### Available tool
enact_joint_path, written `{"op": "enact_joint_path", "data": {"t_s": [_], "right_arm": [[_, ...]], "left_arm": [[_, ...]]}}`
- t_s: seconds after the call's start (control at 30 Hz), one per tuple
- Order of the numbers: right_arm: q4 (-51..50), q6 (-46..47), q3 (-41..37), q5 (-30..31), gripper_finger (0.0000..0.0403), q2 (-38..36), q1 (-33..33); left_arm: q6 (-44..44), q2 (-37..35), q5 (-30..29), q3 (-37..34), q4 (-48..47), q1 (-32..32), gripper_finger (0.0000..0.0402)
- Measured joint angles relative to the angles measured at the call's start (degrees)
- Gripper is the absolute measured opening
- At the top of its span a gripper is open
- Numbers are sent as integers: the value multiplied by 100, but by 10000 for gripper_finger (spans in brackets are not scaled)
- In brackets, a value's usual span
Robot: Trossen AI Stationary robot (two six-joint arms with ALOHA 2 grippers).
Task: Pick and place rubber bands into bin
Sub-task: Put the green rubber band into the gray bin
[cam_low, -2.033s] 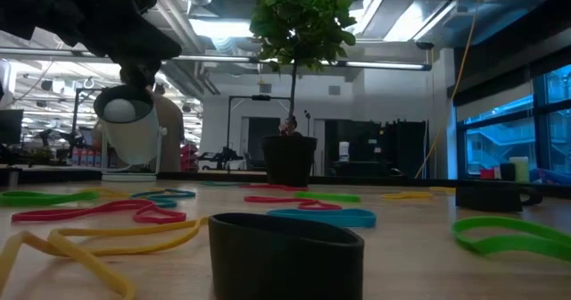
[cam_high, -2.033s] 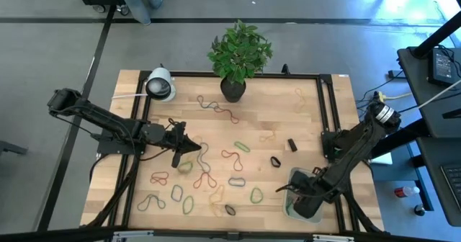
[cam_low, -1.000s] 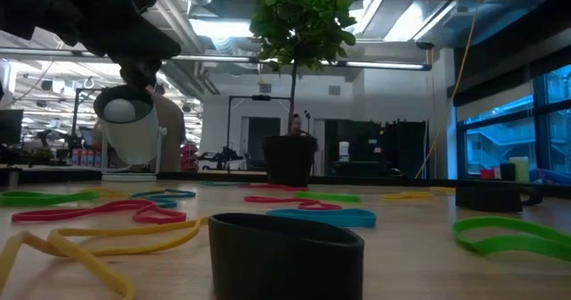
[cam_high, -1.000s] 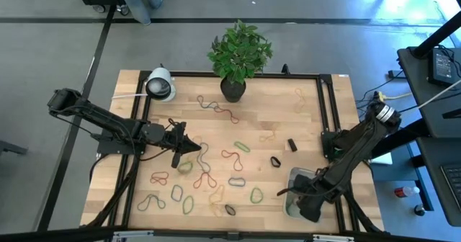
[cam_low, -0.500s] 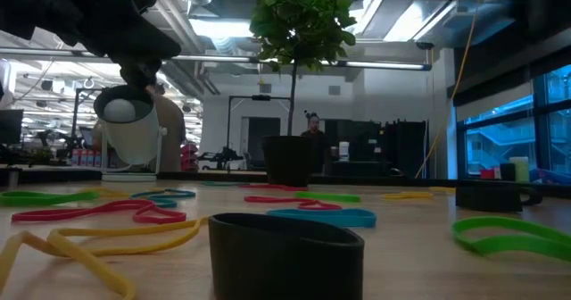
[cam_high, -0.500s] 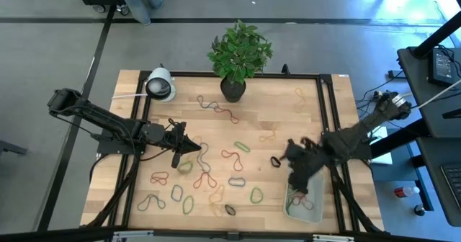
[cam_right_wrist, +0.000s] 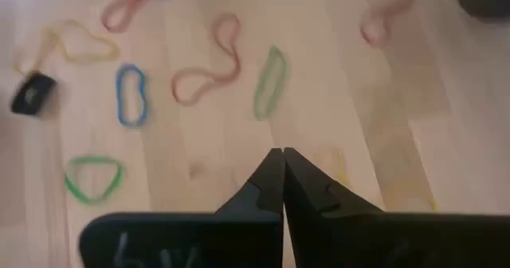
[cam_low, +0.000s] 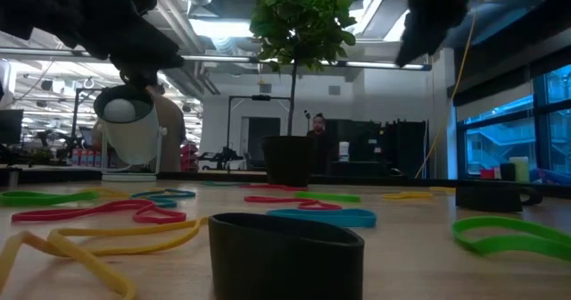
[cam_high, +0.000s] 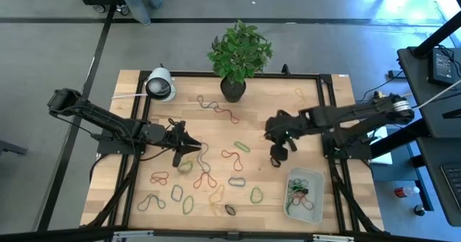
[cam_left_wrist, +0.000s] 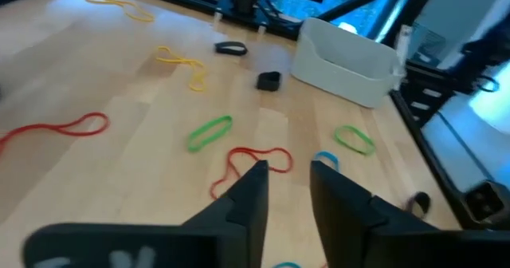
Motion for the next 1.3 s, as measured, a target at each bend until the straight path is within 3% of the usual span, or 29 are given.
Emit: {"op": "enact_joint_path", "data": {"t_s": [0.13,0.23,0.47,0.6,0.7,1.03,1.3], "right_arm": [[944,-512,-489,-407,4,5,-338],[979,-524,-691,-337,2,7,-475],[616,107,-1037,45,8,1,-580],[642,139,-1345,10,9,2,-575],[842,247,-1592,-120,7,2,-575],[1410,264,-1810,-260,6,0,-666],[1788,262,-1810,-263,7,0,-828]], "left_arm": [[70,0,-110,0,-9,0,114],[-21,0,-112,56,-244,-2,117],[-435,0,-225,1071,-3338,-2,105],[-1370,34,-189,1399,-4415,0,102],[-1893,164,168,1419,-4859,-2,102],[-2055,1160,776,1410,-4977,-328,102],[-2044,1934,675,1405,-4450,-830,102]]}}
